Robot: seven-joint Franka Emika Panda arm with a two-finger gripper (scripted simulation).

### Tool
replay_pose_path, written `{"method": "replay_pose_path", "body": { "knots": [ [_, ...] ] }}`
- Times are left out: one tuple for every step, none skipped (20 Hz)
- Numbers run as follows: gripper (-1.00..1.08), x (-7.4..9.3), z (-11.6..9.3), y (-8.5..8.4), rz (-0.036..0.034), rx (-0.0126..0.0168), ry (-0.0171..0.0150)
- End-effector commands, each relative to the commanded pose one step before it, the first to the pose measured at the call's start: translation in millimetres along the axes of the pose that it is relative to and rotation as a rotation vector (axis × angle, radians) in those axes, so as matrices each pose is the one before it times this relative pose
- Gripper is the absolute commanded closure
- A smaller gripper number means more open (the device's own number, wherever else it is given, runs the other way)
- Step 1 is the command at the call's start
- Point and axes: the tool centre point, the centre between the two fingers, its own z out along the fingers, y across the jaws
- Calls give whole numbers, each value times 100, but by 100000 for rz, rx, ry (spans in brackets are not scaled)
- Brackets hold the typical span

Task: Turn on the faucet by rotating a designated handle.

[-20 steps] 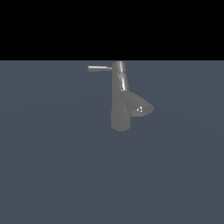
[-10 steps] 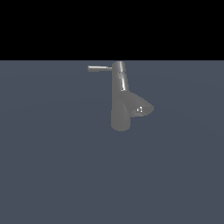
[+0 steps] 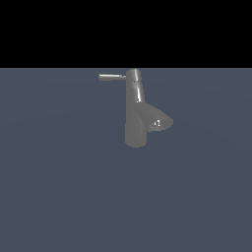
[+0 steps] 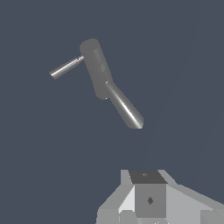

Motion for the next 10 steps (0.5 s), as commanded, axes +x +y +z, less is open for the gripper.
{"method": "replay_pose_path", "body": {
  "knots": [
    [108, 1361, 661, -933, 5146, -1314, -20],
    [108, 508, 283, -404, 1993, -492, -5],
    [108, 496, 294, -419, 1984, -472, 0],
    [108, 483, 304, -434, 1975, -451, 3],
    [108, 469, 315, -449, 1967, -431, 6],
    [108, 455, 326, -462, 1961, -411, 8],
    [108, 441, 337, -475, 1954, -391, 9],
    [108, 426, 348, -488, 1947, -370, 8],
    [108, 410, 359, -499, 1942, -351, 7],
    [108, 394, 369, -510, 1937, -331, 5]
  ]
}}
